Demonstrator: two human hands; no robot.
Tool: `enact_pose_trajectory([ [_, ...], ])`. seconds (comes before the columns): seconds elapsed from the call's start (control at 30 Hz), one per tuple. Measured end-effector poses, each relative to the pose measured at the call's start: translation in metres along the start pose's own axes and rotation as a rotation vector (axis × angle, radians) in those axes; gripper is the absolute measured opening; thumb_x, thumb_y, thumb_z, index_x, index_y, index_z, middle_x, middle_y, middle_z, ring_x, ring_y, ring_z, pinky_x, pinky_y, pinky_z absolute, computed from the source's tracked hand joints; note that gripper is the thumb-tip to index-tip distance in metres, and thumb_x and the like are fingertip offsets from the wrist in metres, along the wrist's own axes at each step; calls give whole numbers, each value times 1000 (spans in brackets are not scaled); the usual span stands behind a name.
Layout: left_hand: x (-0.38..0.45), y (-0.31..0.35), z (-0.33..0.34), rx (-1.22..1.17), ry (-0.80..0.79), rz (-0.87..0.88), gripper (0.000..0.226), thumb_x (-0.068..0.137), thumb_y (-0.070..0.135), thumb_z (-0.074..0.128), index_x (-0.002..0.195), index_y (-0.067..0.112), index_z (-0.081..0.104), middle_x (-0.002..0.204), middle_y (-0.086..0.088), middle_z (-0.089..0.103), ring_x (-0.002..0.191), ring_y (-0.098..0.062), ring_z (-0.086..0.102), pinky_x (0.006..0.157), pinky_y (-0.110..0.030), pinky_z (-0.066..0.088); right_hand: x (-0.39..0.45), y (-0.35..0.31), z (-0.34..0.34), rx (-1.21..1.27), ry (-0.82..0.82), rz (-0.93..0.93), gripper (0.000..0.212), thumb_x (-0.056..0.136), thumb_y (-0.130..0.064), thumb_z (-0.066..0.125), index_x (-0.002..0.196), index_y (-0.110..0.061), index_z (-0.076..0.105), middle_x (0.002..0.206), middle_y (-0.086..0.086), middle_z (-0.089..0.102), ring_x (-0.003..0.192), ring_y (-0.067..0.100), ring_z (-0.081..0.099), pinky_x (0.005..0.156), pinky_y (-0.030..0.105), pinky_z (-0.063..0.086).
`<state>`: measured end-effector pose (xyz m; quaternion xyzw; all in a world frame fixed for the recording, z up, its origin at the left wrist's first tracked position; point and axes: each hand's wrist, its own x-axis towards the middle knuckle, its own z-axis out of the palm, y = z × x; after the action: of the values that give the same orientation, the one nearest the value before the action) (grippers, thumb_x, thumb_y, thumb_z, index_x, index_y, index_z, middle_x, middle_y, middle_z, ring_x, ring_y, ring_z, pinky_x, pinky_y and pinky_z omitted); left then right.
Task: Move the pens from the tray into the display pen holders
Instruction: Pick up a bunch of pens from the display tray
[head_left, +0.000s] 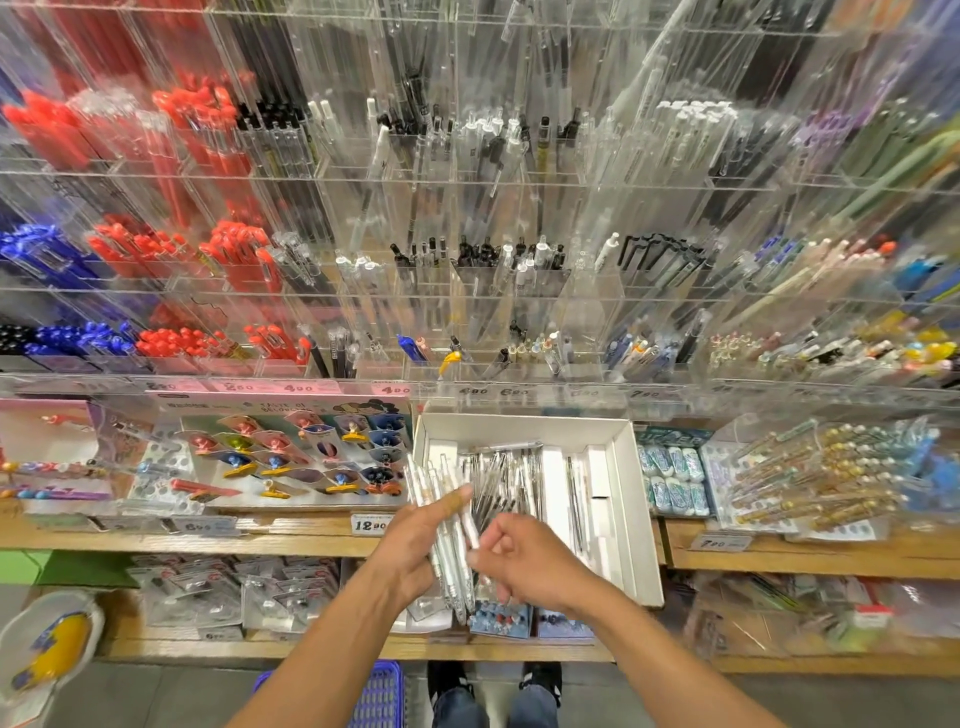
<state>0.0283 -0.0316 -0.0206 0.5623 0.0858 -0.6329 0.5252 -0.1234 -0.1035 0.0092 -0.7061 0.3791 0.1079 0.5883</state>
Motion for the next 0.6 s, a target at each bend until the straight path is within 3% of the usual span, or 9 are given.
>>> enact_pose_trajectory([
  [0.07,0,0,2,60,51,29,102,62,25,91,143,-5,37,142,-25,45,131,-39,46,104,-56,45,2,1,7,-3,1,-33,17,91,-37,64,92,-24,54,72,-3,65,55,0,61,53,16,46],
  [0.1,-1,-1,3,65,55,29,104,61,22,90,144,-6,35,139,-26,47,127,-39,49,100,-55,48,3,2,8,5,-16,-45,18,90,-39,65,91,-25,55,72,-2,66,56,1,62,52,17,47],
  [0.17,-5,-1,4,34,50,21,92,60,12,85,138,-9,42,108,-24,62,92,-32,66,70,-44,60,7,6,3,45,-68,-50,19,89,-42,64,89,-24,58,75,-2,70,57,5,64,52,19,50],
  [0.2,-6,-1,4,16,46,17,80,62,9,81,133,-10,47,90,-20,64,74,-28,67,58,-38,58,12,10,-2,60,-72,-35,20,90,-43,61,89,-23,60,77,-2,72,58,6,64,54,21,53],
  [0.27,-6,0,1,-5,56,11,57,74,4,74,125,-11,54,74,-15,65,60,-24,64,52,-34,56,28,23,-16,55,57,36,18,94,-39,56,88,-23,62,81,-4,71,65,8,66,66,29,60],
  [0.37,-6,1,-5,-31,105,-2,42,84,0,69,123,-8,56,69,-11,65,58,-19,62,53,-32,57,60,50,-30,-225,372,199,12,98,-23,55,90,-18,63,92,-8,60,90,17,64,86,30,52],
  [0.43,-6,0,-8,-32,108,-15,40,85,-2,68,123,-6,55,72,-11,65,56,-18,62,51,-32,56,75,62,-26,-417,391,299,7,95,-12,54,90,-13,58,80,-2,55,79,20,59,76,29,52],
  [0.53,-6,-1,-14,-24,115,3,38,84,-2,69,120,-4,56,86,-14,66,61,-19,63,52,-30,54,87,67,-13,-564,365,362,18,90,3,49,99,-9,59,71,-3,49,68,17,54,60,28,46],
  [0.6,-6,0,-16,5,115,19,46,82,0,71,125,-4,54,109,-22,65,85,-28,67,73,-39,58,92,65,-10,-616,358,373,18,89,4,51,96,-7,63,65,-4,48,59,14,51,55,26,43],
])
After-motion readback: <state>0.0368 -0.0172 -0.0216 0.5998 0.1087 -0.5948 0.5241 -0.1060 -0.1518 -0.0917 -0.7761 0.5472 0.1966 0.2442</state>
